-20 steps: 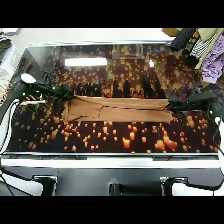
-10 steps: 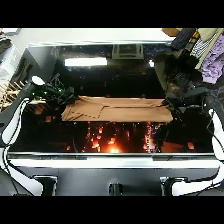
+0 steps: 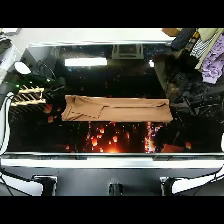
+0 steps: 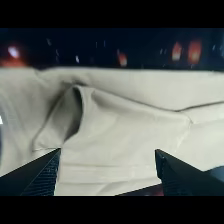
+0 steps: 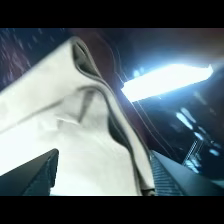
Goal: Fold the clothes and pants, and hang the long-sleeved shirts on hangers.
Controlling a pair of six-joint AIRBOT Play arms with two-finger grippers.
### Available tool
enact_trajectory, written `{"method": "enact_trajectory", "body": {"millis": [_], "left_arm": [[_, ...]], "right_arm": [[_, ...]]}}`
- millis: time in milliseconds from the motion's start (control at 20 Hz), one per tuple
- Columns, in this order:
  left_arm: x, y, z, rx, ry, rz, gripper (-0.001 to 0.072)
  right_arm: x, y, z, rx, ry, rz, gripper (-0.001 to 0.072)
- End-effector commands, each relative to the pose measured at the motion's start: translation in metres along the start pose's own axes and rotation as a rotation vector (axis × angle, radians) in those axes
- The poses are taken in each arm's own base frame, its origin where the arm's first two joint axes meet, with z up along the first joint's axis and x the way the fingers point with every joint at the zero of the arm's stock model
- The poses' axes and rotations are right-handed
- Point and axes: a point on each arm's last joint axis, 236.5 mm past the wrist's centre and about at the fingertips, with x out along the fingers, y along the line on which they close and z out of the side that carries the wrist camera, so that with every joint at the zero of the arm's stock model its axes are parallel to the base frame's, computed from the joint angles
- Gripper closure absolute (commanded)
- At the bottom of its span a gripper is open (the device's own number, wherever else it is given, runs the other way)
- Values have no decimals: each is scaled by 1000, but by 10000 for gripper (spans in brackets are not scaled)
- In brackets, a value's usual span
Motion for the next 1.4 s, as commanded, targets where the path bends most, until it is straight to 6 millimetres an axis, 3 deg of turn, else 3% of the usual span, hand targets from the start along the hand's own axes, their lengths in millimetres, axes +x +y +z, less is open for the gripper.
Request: {"method": "enact_trajectory", "body": {"millis": [0, 200, 550, 650, 700, 750, 800, 850, 900, 950, 1000, 1150, 1350], "left_arm": [[-42, 1, 6, 50, -55, 109, 32], [-58, -6, 3, 54, -67, 111, 33], [-55, -12, 0, 45, -58, 107, 33], [-54, -15, -1, 50, -56, 105, 33], [-54, -16, -1, 49, -55, 101, 33], [-53, -19, -2, 48, -54, 89, 37], [-51, -23, -1, 42, -54, 73, 41], [-46, -28, 0, 23, -53, 51, 54], [-40, -34, -1, 9, -44, 30, 149], [-30, -40, -4, 0, -23, 6, 358], [-16, -51, -10, 1, 9, -23, 700], [43, -102, -24, -27, 64, -116, 687], [141, -215, -67, -95, 115, -294, 688]], "right_arm": [[16, -12, -10, -14, 90, 38, 55], [30, -19, -9, -6, 108, 48, 56], [62, 1, -15, -102, 112, -17, 86], [74, 4, -24, -160, 136, -74, 185], [79, 5, -27, -189, 143, -103, 291], [82, 7, -30, -205, 149, -111, 512], [82, 12, -32, -209, 154, -104, 674], [80, 17, -33, -213, 149, -93, 683], [73, 23, -31, -210, 130, -91, 683], [64, 28, -28, -203, 105, -91, 683], [52, 37, -26, -200, 75, -85, 683], [5, 73, -25, -235, -12, -61, 683], [-59, 120, -27, -280, -153, -20, 683]]}}
